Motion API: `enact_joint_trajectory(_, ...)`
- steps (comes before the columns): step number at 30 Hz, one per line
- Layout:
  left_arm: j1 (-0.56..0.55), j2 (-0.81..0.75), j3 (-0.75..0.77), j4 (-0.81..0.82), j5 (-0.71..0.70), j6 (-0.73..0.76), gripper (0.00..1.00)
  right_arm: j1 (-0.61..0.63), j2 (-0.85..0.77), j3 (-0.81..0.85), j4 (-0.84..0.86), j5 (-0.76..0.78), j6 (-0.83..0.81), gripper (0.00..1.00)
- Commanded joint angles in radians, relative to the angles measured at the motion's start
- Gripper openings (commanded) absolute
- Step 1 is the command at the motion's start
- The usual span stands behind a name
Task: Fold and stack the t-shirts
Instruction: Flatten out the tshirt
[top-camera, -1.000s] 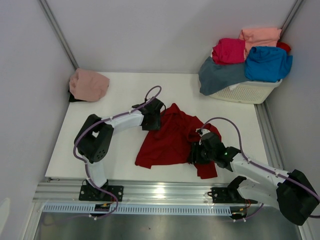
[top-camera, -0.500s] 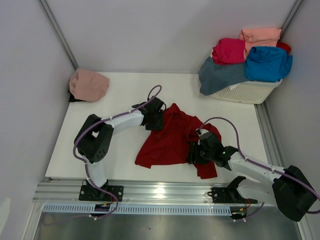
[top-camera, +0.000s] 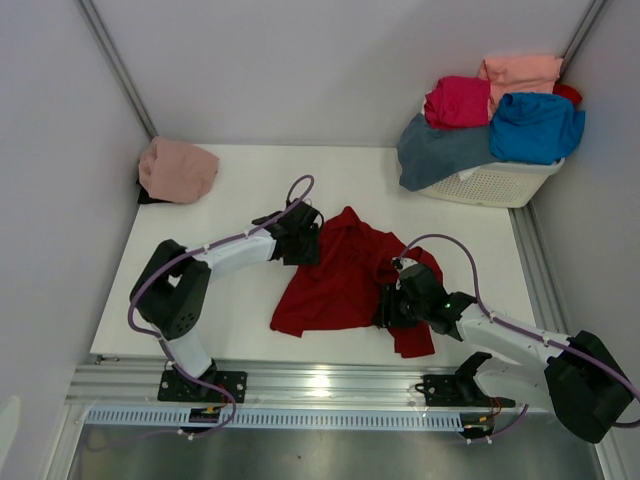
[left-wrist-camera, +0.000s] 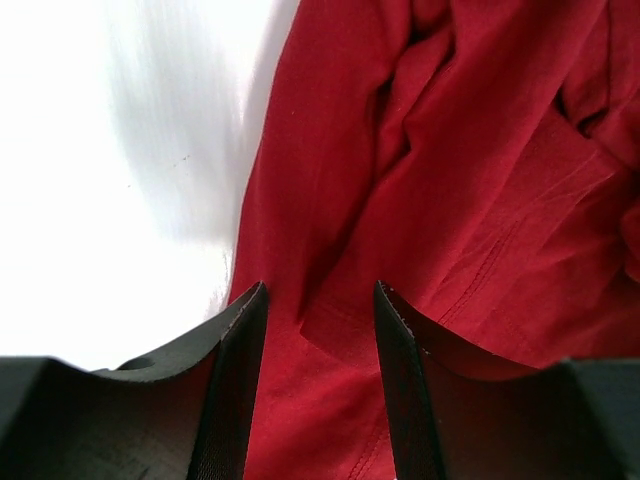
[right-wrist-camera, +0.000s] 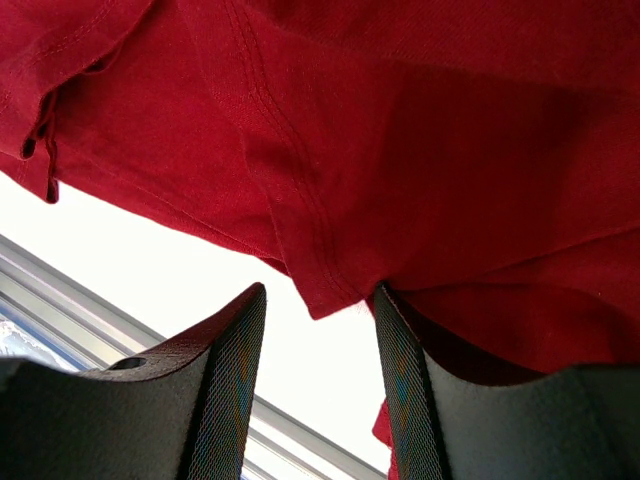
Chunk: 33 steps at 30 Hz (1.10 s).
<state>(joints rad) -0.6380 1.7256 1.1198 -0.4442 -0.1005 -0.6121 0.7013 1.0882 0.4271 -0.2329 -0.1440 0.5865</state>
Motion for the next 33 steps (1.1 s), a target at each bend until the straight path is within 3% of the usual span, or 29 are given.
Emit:
enact_joint_trajectory(1, 0.004, -0.060, -0.011, 0.048, -0.024, -0.015, 0.50, 0.004, -0.008, 0.007, 0.027, 0.003, -0.002, 0.51)
enact_joint_trajectory(11, 0.004, -0.063, -0.067, 0.130, 0.059, -0.017, 0.50, 0.004, -0.005, 0.007, 0.030, 0.006, 0.009, 0.49)
enact_joint_trajectory(15, 0.003, -0.145, -0.159, 0.255, 0.076, -0.005, 0.53, 0.004, 0.002, 0.006, 0.030, 0.007, 0.009, 0.49)
enact_joint_trajectory(19, 0.003, -0.060, -0.065, 0.135, 0.064, -0.009, 0.51, 0.004, 0.010, 0.006, 0.037, 0.006, 0.012, 0.50)
enact_joint_trajectory(33, 0.003, -0.012, -0.133, 0.236, 0.199, -0.041, 0.50, 0.004, 0.021, 0.001, 0.040, 0.006, 0.015, 0.50)
